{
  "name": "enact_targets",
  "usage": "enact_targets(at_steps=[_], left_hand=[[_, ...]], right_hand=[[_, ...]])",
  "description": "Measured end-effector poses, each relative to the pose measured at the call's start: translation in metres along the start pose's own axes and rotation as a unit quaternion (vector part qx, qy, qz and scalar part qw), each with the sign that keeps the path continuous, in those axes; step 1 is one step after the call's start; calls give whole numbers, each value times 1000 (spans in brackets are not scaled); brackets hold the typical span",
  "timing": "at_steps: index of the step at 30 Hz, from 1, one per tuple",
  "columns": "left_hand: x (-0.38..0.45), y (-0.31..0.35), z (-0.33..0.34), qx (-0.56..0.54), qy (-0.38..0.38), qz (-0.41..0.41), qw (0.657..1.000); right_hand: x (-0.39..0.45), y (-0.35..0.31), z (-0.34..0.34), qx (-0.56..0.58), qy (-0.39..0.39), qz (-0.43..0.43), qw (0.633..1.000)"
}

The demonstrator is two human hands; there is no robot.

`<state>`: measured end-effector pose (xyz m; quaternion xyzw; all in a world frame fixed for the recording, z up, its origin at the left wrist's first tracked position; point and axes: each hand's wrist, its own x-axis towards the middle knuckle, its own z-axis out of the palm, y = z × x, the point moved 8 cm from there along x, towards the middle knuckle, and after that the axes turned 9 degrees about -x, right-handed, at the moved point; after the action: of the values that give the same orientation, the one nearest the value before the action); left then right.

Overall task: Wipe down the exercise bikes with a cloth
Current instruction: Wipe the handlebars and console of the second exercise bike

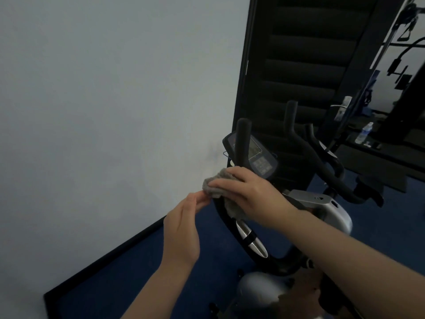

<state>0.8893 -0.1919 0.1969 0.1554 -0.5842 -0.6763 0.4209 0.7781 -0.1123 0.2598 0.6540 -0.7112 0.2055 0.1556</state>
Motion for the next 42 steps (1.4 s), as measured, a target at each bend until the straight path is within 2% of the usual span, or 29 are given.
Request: enact_targets(at_steps=[3,5,7,10,12,16,18,22,25,30,32,37,42], left_hand=[[7,2,-4,21,36,6,999],[10,4,-3,43,43,12,998],[13,7,5,69,31,32,997],[13,7,21,90,-2,51,995],[11,3,31,113,-27,65,991],[2,1,41,178,-37,121,976],[-5,-1,48,205,-46,151,966],[-23,-10,62,249,-113,192,942],[-32,-19,64,291,-159,195,923],[-61,-41,66,341,-256,159,891],[-70,-45,63,329,-276,147,891],[-93,-49,58,304,-311,121,892],[-135,-71,61,277,-366,80,885]], right_hand=[[15,9,11,154,-68,103,980],[9,14,23,214,-29,218,952],[-11,7,30,189,32,287,939],[-49,-16,29,-25,45,284,958],[-70,-19,27,-86,20,273,958],[-69,-8,32,-41,-41,338,939],[-58,-7,38,-49,-33,356,933],[-82,-19,34,-61,25,335,940],[-121,-21,27,-62,39,335,939],[-160,-11,19,-116,-7,308,944],[-170,-8,17,-115,20,351,929],[-193,-21,17,-60,122,505,853],[-217,-30,8,8,112,534,838]])
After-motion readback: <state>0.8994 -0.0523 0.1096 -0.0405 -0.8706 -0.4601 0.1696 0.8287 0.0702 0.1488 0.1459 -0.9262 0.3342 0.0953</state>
